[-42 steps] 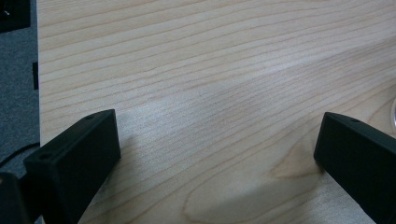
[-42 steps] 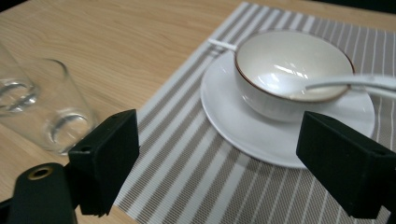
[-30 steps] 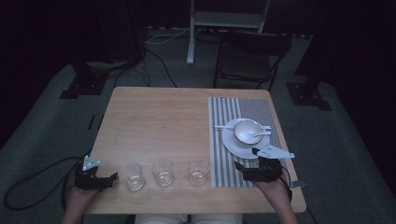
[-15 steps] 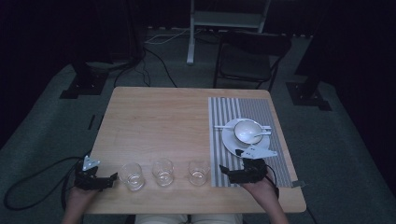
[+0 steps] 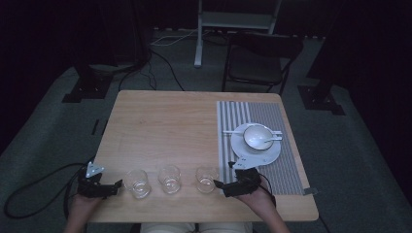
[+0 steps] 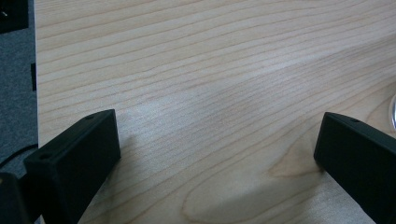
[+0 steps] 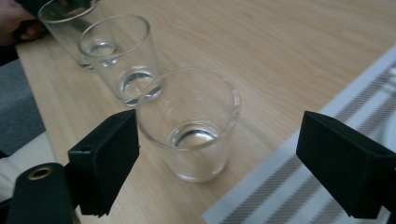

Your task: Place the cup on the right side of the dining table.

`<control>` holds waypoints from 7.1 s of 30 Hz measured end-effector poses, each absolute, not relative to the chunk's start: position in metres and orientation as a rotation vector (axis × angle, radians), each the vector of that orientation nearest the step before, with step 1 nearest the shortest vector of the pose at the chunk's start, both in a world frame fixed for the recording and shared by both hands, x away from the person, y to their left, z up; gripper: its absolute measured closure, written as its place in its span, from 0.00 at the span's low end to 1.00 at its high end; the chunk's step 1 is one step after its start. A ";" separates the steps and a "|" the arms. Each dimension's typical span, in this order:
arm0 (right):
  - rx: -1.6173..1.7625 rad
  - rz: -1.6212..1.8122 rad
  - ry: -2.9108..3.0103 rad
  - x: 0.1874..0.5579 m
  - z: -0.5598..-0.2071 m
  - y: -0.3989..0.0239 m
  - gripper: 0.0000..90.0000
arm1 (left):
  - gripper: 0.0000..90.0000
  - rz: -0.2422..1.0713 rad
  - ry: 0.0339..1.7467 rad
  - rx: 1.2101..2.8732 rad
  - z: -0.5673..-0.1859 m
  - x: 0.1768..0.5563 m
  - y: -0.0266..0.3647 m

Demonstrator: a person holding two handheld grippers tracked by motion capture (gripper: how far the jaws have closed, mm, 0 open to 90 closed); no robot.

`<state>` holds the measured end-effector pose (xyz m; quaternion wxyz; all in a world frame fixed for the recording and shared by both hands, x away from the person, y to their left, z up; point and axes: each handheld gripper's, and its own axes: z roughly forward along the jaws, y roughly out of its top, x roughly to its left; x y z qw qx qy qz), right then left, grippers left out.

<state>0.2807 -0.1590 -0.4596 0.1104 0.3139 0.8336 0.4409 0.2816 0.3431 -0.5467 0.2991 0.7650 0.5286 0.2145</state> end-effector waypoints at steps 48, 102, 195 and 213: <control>0.857 1.155 2.557 0.298 -0.500 -0.101 0.16 | 0.01 0.566 1.398 2.038 -0.547 0.282 0.344; 0.896 1.144 2.466 0.345 -0.457 -0.105 0.20 | 0.01 0.565 1.395 2.037 -0.547 0.282 0.344; 1.711 0.661 1.968 0.580 -0.451 -0.250 0.20 | 0.01 0.565 1.390 2.039 -0.547 0.280 0.343; 1.745 0.638 1.970 0.590 -0.468 -0.242 0.19 | 0.01 0.566 1.391 2.039 -0.547 0.280 0.343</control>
